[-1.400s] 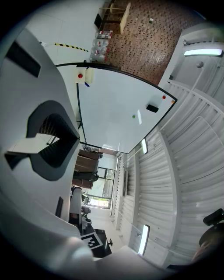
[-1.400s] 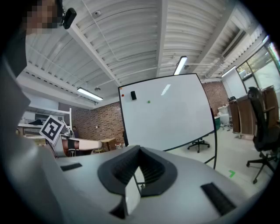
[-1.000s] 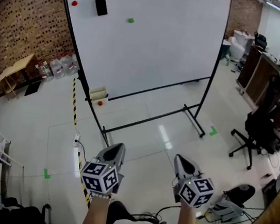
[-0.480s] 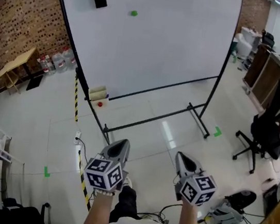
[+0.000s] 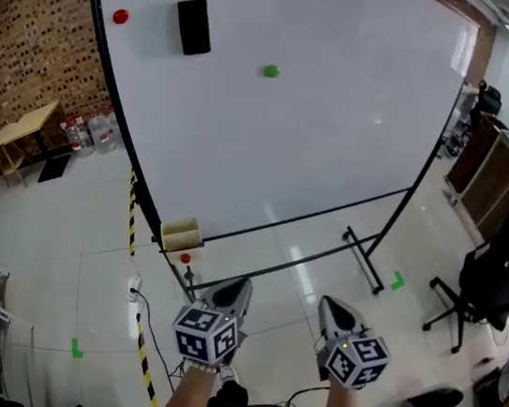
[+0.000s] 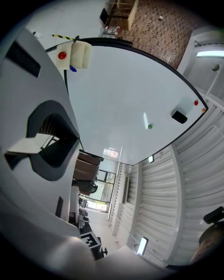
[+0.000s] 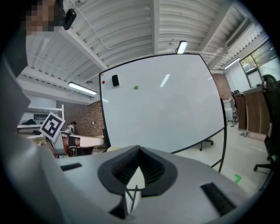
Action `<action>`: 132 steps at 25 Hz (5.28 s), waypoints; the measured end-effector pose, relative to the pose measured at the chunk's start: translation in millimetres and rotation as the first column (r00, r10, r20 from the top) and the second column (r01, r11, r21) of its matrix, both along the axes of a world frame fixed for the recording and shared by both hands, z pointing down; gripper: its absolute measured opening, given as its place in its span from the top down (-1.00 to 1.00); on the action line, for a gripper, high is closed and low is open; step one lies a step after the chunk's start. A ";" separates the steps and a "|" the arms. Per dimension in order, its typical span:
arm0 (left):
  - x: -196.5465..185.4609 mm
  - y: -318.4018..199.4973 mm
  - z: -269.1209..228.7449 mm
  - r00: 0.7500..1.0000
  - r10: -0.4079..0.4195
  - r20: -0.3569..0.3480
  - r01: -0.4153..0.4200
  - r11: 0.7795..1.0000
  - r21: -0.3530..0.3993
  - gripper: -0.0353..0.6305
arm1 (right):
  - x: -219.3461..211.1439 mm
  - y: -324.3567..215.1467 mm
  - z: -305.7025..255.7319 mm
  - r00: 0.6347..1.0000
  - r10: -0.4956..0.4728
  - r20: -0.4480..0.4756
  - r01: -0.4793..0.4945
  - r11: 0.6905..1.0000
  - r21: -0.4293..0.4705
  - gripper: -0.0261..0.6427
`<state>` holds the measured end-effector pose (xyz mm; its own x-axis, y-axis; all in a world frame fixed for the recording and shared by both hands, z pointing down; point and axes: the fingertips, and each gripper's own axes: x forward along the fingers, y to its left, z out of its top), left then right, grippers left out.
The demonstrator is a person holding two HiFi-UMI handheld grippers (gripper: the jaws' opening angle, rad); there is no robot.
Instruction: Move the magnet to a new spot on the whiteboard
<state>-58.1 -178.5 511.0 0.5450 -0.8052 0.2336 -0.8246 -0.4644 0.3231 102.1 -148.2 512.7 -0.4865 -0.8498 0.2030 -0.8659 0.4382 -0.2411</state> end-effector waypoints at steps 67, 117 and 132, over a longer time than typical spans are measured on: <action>-78.0 -151.1 -24.4 0.942 -0.334 -0.033 0.335 0.942 0.008 0.90 | -152.0 -357.7 -297.7 0.849 0.126 -0.513 0.228 0.789 0.571 0.53; 5.2 -149.6 -45.6 0.984 -0.171 0.052 0.166 0.982 0.086 0.90 | 59.2 -169.8 -85.3 0.996 0.032 -0.085 -0.014 0.979 0.203 0.53; 9.3 -143.7 -54.9 0.983 -0.181 0.024 0.177 0.976 0.127 0.91 | 57.7 -170.4 -92.5 0.994 0.015 -0.109 0.009 0.975 0.223 0.53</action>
<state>-48.8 -322.2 456.1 0.3829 -0.9128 0.1421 -0.9077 -0.3431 0.2416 159.8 -318.6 420.2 -0.4692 -0.8810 0.0606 -0.8831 0.4674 -0.0418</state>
